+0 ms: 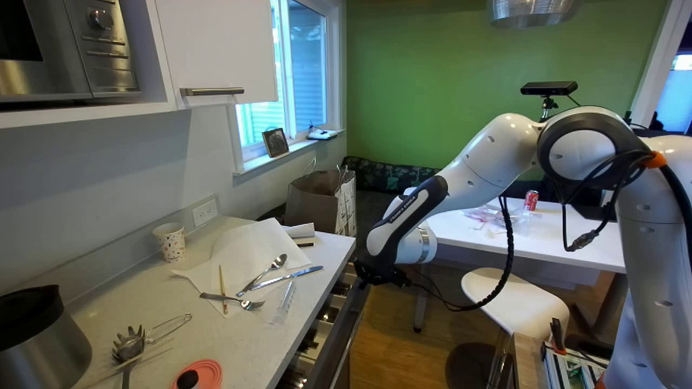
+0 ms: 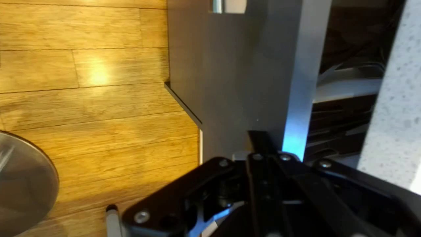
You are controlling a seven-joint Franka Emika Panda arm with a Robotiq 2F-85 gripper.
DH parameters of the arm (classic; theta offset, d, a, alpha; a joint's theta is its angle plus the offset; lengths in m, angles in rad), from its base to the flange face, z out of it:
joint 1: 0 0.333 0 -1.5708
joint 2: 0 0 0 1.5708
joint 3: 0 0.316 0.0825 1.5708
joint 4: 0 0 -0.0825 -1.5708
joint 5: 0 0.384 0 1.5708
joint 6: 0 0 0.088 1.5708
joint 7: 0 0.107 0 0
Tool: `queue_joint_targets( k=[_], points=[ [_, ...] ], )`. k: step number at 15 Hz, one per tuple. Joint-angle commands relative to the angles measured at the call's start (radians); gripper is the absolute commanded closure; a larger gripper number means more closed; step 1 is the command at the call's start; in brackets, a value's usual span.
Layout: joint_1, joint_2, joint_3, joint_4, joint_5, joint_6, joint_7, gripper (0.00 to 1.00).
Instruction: Close the opened cabinet drawer
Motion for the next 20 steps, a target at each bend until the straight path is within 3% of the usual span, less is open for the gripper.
queue_joint_targets(
  k=[1,4,8,12,13,15,20],
  points=[
    [-0.086,0.054,0.099,0.108,0.087,-0.016,-0.120,1.00],
    [-0.109,0.044,0.114,0.126,0.058,-0.098,-0.164,1.00],
    [-0.043,-0.094,0.002,0.026,-0.016,-0.323,-0.252,1.00],
    [0.035,-0.309,-0.080,-0.126,-0.267,-0.462,-0.219,0.98],
    [0.054,-0.358,-0.083,-0.158,-0.345,-0.479,-0.190,0.73],
    [0.073,-0.464,-0.062,-0.216,-0.511,-0.534,-0.119,0.70],
    [0.098,-0.735,0.089,-0.327,-0.738,-0.741,-0.059,0.33]
  ],
)
